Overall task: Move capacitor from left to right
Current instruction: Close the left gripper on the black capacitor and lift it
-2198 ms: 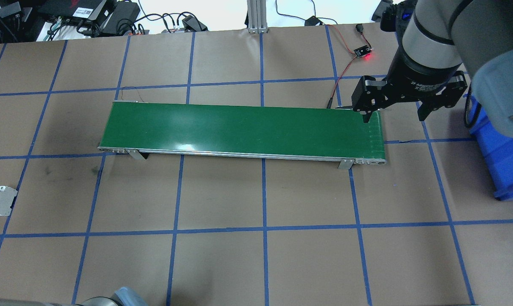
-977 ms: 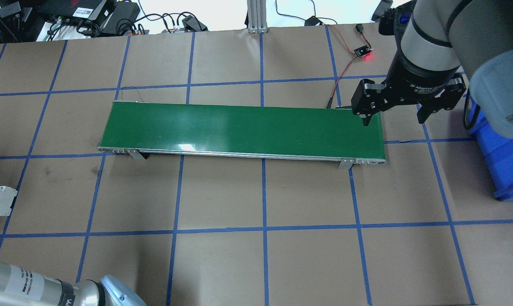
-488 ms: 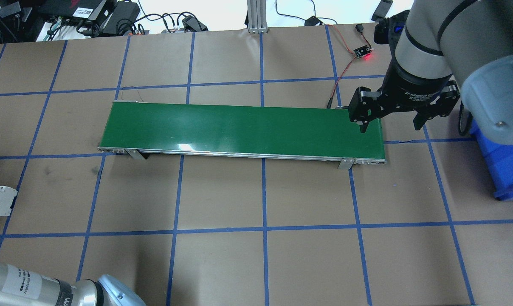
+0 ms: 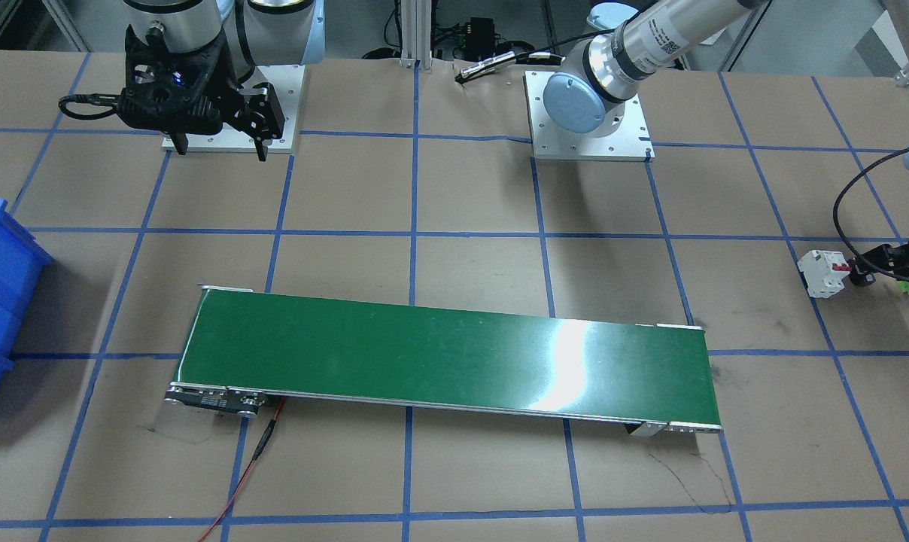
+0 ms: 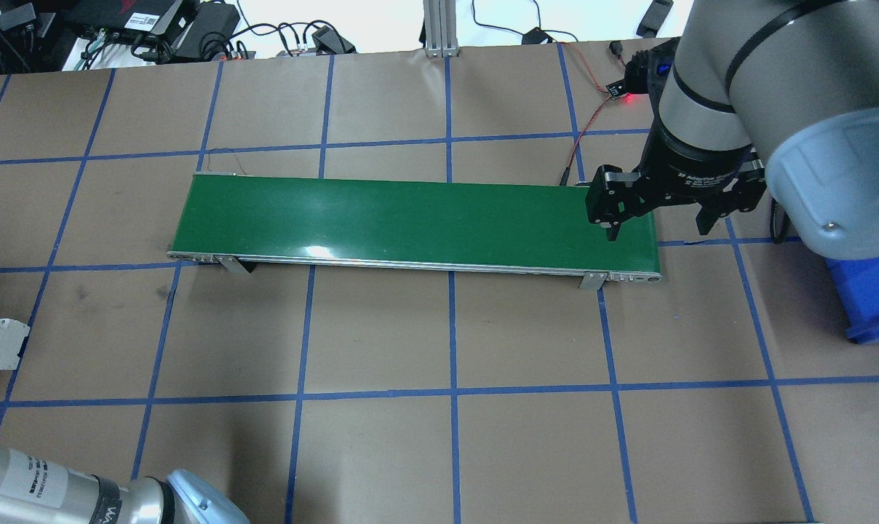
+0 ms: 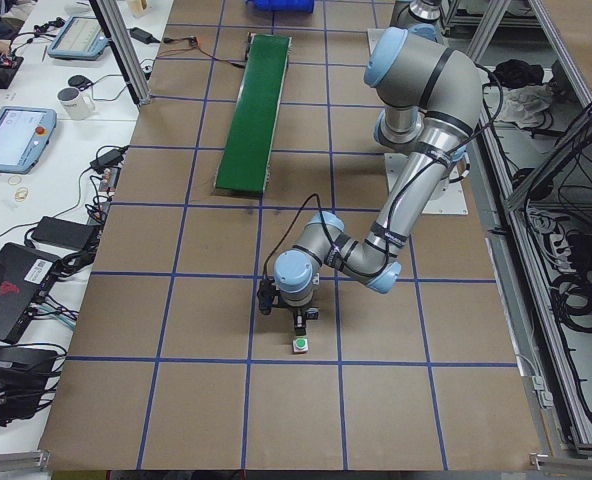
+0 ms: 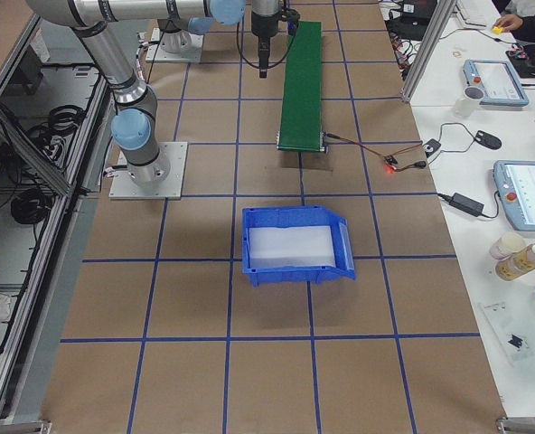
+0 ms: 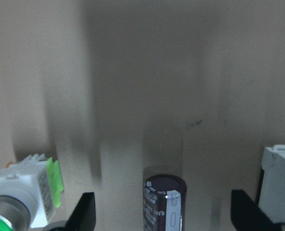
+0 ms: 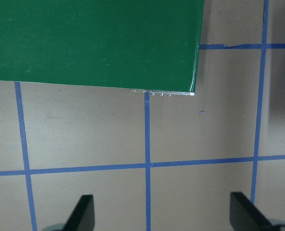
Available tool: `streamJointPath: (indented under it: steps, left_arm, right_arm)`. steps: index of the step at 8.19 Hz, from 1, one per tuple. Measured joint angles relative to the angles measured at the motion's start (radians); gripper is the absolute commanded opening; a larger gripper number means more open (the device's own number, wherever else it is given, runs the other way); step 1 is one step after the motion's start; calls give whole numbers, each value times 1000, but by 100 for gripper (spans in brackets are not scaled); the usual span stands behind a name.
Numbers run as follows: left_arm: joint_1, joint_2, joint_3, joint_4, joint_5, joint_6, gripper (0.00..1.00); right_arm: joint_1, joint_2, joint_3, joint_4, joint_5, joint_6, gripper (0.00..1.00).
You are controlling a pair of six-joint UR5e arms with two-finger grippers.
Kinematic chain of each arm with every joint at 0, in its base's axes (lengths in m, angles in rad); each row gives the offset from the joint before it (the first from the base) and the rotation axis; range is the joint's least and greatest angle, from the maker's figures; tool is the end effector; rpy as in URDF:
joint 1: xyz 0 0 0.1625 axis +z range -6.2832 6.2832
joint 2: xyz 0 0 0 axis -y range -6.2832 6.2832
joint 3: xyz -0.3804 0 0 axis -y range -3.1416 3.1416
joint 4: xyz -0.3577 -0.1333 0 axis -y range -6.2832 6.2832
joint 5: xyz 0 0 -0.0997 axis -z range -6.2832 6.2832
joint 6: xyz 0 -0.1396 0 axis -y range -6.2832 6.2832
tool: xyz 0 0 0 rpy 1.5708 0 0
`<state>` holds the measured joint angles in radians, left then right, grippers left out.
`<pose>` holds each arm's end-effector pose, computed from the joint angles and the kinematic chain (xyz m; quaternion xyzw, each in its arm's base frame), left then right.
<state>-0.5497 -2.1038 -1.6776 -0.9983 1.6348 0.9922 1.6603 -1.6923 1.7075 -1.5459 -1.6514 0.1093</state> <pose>0.4213 -0.4040 0.1309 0.0134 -0.9988 -0.0450 0.0113 0.1578 -0.3931 0.3916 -0.0091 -0.9989 -0.0159 0.0421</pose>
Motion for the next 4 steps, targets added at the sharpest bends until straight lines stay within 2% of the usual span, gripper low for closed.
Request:
streamJointPath:
  steps: [1, 4]
  left_arm:
    - [4, -4, -1, 0, -17, 8, 100]
    - [13, -10, -2, -3, -78, 40, 75]
  right_arm:
    - [0, 4, -3, 1, 2, 0, 100]
    - [-7, 29, -24, 2, 9, 1, 100]
